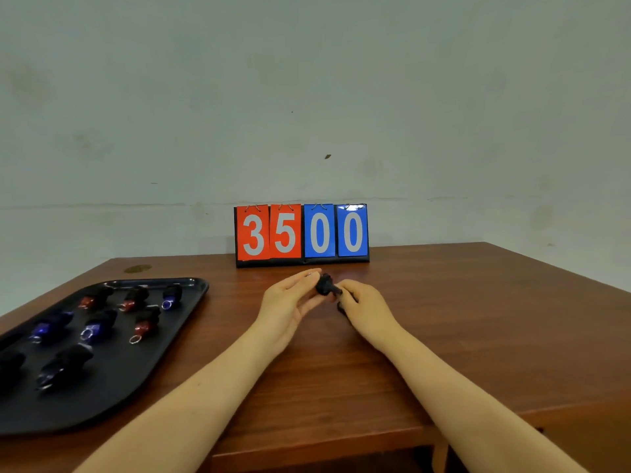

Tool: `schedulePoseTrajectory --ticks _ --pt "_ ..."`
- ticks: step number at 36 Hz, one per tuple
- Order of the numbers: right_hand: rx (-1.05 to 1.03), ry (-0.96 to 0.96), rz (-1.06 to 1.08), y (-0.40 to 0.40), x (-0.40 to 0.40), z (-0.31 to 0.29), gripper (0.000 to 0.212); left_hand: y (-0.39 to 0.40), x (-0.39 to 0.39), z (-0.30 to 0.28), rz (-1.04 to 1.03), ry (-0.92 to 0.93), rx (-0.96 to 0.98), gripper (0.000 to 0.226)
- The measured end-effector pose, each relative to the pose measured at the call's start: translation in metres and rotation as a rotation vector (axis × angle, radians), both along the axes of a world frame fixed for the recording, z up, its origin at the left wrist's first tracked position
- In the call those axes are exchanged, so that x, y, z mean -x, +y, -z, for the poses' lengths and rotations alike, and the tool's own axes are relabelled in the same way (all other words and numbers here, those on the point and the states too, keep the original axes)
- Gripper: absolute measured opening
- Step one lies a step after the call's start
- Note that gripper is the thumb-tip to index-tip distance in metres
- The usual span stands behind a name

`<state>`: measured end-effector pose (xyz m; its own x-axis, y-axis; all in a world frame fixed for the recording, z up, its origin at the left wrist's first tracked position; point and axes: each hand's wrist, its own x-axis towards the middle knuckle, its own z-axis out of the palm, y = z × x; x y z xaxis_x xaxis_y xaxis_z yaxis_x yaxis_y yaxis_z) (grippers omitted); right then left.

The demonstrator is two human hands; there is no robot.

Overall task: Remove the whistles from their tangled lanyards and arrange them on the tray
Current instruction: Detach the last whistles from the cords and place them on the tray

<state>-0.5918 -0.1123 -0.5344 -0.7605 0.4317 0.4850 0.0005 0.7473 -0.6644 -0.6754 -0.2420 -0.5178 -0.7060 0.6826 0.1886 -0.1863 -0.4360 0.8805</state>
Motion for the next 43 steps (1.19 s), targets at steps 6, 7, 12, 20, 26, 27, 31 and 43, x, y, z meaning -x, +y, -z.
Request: schedulePoseTrajectory --ticks 6,7,12,20,26,27,31,43 --pt "-0.304 -0.065 0.038 -0.009 0.001 0.003 0.022 0.002 0.01 0.001 -0.036 -0.143 -0.091 0.022" --pt "-0.378 -0.072 0.022 -0.012 0.001 0.004 0.023 0.002 0.012 0.001 -0.054 -0.16 -0.096 0.022" --pt "-0.627 -0.195 -0.119 -0.023 0.006 0.007 0.029 0.002 0.019 0.0 -0.168 -0.152 -0.112 0.022" --pt "-0.668 -0.166 -0.19 -0.027 0.003 0.001 0.028 0.007 0.021 0.003 -0.425 0.361 0.201 0.018" --pt "-0.528 -0.044 -0.134 -0.022 -0.002 0.0 0.025 0.008 0.027 0.005 -0.524 0.596 0.358 0.028" --pt "-0.516 -0.037 -0.123 -0.022 -0.002 0.0 0.024 0.008 0.027 0.005 -0.53 0.63 0.377 0.029" --pt "-0.442 0.0 -0.068 -0.02 0.0 0.0 0.019 0.007 0.024 0.004 -0.53 0.825 0.461 0.03" --pt "0.023 0.124 0.038 -0.006 0.001 -0.004 0.029 0.003 0.007 -0.002 -0.189 0.365 0.21 0.026"
